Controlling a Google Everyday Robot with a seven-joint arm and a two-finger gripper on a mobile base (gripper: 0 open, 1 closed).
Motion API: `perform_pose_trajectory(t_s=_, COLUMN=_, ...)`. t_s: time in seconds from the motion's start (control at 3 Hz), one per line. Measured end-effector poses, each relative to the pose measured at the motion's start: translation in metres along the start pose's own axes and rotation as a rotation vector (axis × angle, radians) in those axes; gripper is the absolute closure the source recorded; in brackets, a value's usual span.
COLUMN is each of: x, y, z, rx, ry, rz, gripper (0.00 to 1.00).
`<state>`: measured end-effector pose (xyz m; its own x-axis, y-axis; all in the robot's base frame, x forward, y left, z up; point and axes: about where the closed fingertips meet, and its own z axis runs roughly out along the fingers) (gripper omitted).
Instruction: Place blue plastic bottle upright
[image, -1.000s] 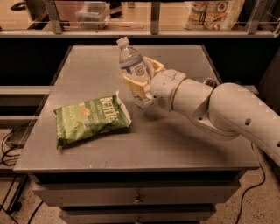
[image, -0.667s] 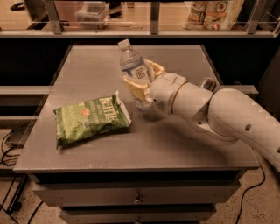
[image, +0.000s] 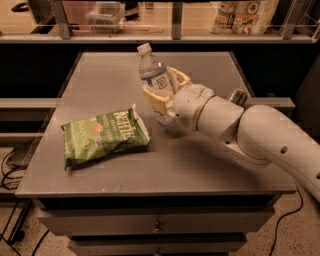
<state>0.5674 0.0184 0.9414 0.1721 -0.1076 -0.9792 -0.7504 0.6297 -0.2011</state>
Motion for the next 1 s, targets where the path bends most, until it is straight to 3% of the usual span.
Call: perform_pose_trajectory(t_s=1.0, x=0.0182, y=0.0028, z=-0.0018, rx=0.031, ry=-0.004, rz=0.023, gripper=1.0)
